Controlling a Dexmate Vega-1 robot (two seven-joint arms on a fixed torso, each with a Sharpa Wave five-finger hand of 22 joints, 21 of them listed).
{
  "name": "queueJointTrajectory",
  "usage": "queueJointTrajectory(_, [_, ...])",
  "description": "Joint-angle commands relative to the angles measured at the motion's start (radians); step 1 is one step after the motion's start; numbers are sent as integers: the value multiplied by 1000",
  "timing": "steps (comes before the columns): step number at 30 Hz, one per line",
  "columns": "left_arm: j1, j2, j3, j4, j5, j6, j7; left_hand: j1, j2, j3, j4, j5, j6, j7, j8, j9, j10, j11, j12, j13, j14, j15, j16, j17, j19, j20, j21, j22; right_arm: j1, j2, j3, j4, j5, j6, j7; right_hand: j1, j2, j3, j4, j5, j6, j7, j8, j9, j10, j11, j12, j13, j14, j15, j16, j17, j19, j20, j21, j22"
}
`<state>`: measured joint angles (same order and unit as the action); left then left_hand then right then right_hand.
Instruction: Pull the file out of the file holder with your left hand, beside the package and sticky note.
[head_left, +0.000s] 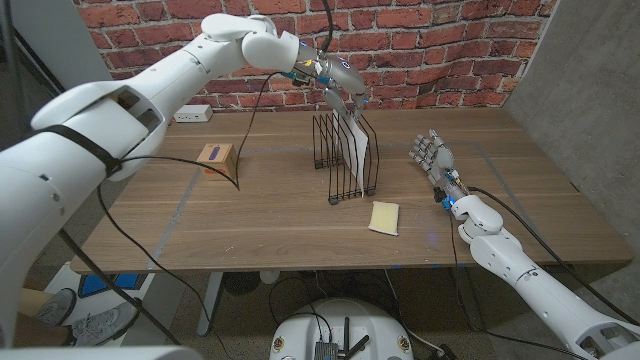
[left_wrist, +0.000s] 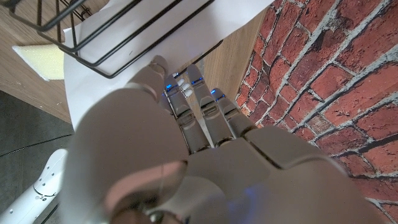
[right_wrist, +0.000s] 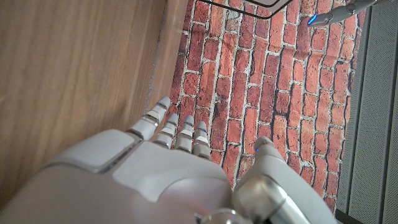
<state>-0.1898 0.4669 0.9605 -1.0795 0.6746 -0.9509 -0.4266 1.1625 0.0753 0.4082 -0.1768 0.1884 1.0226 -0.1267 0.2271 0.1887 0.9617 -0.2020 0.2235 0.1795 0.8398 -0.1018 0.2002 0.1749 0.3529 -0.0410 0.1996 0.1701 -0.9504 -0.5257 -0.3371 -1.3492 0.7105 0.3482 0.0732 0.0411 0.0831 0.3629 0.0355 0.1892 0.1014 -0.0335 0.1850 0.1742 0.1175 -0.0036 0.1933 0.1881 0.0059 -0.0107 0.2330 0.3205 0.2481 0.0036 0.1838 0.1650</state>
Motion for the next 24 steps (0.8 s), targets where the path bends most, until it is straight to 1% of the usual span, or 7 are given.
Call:
queueJointTrajectory(1, [3, 3, 0, -5, 18, 3, 17, 12, 6, -7, 2, 0, 27, 4, 8, 3, 31, 1, 2, 4, 29, -140, 11, 4, 17, -166, 0, 3, 0, -1, 1, -3, -2, -3, -3, -4, 46, -5, -1, 5, 7, 2, 5, 5, 11, 2, 3, 3, 7, 2, 5, 3, 7, 3, 6, 4])
queueJointTrajectory(8, [5, 6, -2, -14, 13, 6, 12, 11, 9, -19, 1, -1, 45, -1, 7, 6, 77, -2, 4, 7, 82, -141, 17, 7, 35, -166, 1, 3, 1, -1, 1, -4, -2, -4, -3, -4, 47, -5, -1, 6, 8, 2, 6, 5, 11, 1, 3, 3, 7, 2, 5, 3, 7, 3, 6, 4])
queueJointTrajectory(12, [7, 8, -3, -18, 13, 8, 11, 13, 10, -23, 1, -1, 52, 0, 8, 6, 91, -1, 7, 9, 93, -141, 17, 7, 38, -167, 0, 3, -1, -2, 2, -7, -2, -5, -6, -4, 47, -5, 0, 6, 8, 3, 5, 5, 10, 1, 3, 3, 7, 3, 5, 3, 7, 2, 6, 4])
queueJointTrajectory(24, [7, 15, -13, -41, 6, 22, -6, 13, 8, -28, 0, -1, 53, 3, 5, 8, 101, -1, 5, 8, 108, -141, 16, 6, 43, -167, 0, 3, 8, 1, -2, -1, -3, -4, 2, -4, 47, -5, 0, 6, 9, 2, 5, 5, 11, 1, 3, 3, 7, 3, 5, 3, 7, 2, 6, 4])
